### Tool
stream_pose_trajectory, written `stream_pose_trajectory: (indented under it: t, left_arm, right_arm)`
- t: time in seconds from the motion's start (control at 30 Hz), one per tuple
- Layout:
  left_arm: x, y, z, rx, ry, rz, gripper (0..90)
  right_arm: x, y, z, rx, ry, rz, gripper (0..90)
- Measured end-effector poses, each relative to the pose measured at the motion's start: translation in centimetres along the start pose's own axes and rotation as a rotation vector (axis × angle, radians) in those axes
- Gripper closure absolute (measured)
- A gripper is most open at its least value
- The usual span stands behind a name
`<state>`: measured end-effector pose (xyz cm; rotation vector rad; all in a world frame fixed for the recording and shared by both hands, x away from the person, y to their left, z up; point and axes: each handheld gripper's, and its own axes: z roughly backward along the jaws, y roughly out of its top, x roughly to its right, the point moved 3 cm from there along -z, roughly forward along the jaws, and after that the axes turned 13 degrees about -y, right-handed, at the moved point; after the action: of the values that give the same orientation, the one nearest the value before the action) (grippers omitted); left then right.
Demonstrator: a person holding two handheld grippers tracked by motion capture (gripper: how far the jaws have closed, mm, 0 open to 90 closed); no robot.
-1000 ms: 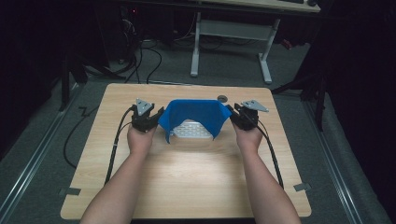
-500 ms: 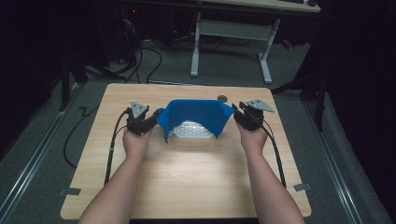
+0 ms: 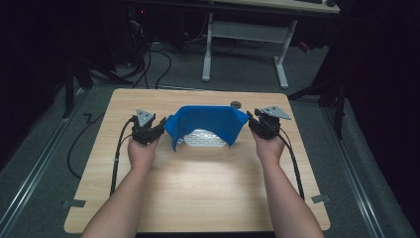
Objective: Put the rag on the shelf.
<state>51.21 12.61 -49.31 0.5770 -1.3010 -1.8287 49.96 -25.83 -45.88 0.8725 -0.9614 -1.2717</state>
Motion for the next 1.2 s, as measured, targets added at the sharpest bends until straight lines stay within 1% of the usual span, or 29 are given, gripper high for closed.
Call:
stream_pose_trajectory:
  t: [0.07, 0.13, 0.23, 0.27, 0.3, 0.4, 0.43, 0.53, 0.57, 0.63, 0.7, 0.73, 0.77, 0.8, 0.83, 0.87, 0.9, 0.93, 0.97, 1.0, 1.07, 1.1, 1.13, 1.2]
  left_arm:
    - [-0.1, -0.2, 0.1, -0.011, 0.001, -0.009, 54.7]
    - [-0.1, -0.3, 0.2, -0.014, 0.003, -0.008, 54.7]
    - [-0.3, -0.5, 0.5, -0.025, -0.001, -0.003, 54.7]
    - [-0.3, -0.6, 0.6, -0.043, 0.002, -0.015, 54.7]
    - [-0.3, -0.7, 0.7, -0.049, 0.002, -0.020, 54.7]
    - [-0.3, -0.8, 1.0, -0.038, 0.001, -0.020, 54.7]
    - [-0.3, -1.0, 1.3, -0.032, -0.003, -0.010, 54.7]
    - [-0.3, -1.2, 1.6, -0.043, -0.004, -0.014, 54.4]
    - [-0.2, -1.6, 1.9, -0.049, -0.006, -0.018, 54.4]
    - [-0.2, -1.7, 2.1, -0.051, -0.007, -0.017, 54.3]
    - [-0.1, -2.4, 2.8, -0.059, -0.016, -0.006, 54.2]
    - [-0.1, -2.4, 2.8, -0.059, -0.016, -0.006, 54.1]
    - [0.1, -2.8, 3.2, -0.068, -0.018, -0.012, 54.1]
    - [0.2, -3.1, 3.4, -0.074, -0.020, -0.014, 54.1]
    - [0.3, -3.3, 3.6, -0.076, -0.022, -0.015, 54.0]
    - [0.3, -3.3, 3.6, -0.076, -0.022, -0.015, 54.0]
    - [0.5, -3.7, 4.1, -0.083, -0.028, -0.020, 53.8]
    - [0.5, -3.7, 4.1, -0.083, -0.028, -0.020, 53.7]
    - [0.8, -4.1, 4.6, -0.086, -0.032, -0.021, 53.7]
    - [0.8, -4.1, 4.6, -0.086, -0.032, -0.021, 53.7]
    - [1.2, -4.5, 5.4, -0.084, -0.040, -0.016, 53.5]
    - [1.4, -4.6, 5.6, -0.085, -0.043, -0.017, 53.5]
    - [1.5, -4.7, 5.9, -0.084, -0.044, -0.020, 53.5]
    - [1.7, -4.8, 6.1, -0.092, -0.049, -0.025, 53.5]
  right_arm:
    - [0.2, -0.2, 0.1, 0.006, 0.002, -0.001, 62.6]
    - [0.3, -0.3, 0.1, 0.007, -0.002, -0.003, 62.6]
    - [0.8, -1.1, 0.2, -0.018, -0.012, 0.001, 62.5]
    - [0.9, -1.3, 0.2, -0.023, -0.012, 0.007, 62.2]
    - [1.1, -1.3, 0.3, -0.023, -0.016, 0.010, 62.0]
    - [1.3, -1.5, 0.6, -0.009, -0.015, -0.001, 61.9]
    - [1.6, -1.7, 0.9, -0.013, -0.014, 0.000, 61.0]
    - [1.8, -2.0, 1.1, -0.024, -0.016, 0.009, 60.2]
    - [1.9, -2.2, 1.5, -0.031, -0.018, 0.021, 59.2]
    - [1.9, -2.2, 1.7, -0.031, -0.015, 0.024, 59.0]
    - [2.0, -2.6, 2.4, -0.020, -0.015, 0.035, 58.7]
    - [2.0, -2.6, 2.4, -0.020, -0.015, 0.035, 58.7]
    - [2.1, -3.0, 2.8, -0.029, -0.015, 0.056, 58.2]
    - [2.1, -3.1, 3.1, -0.028, -0.012, 0.061, 57.9]
    - [2.1, -3.3, 3.4, -0.017, -0.010, 0.059, 57.9]
    - [2.1, -3.3, 3.4, -0.017, -0.010, 0.059, 57.9]
    - [2.2, -3.6, 4.0, -0.021, -0.009, 0.061, 57.6]
    - [2.2, -3.6, 4.0, -0.021, -0.009, 0.061, 57.6]
    - [2.2, -3.9, 4.5, -0.012, -0.005, 0.068, 57.5]
    - [2.2, -3.9, 4.5, -0.012, -0.005, 0.068, 57.5]
    - [2.4, -4.5, 5.3, -0.028, -0.006, 0.078, 57.1]
    - [2.4, -4.6, 5.6, -0.024, 0.000, 0.081, 57.1]
    - [2.5, -4.8, 5.9, -0.014, 0.005, 0.072, 57.1]
    - [2.6, -5.0, 6.2, -0.023, 0.007, 0.070, 56.8]
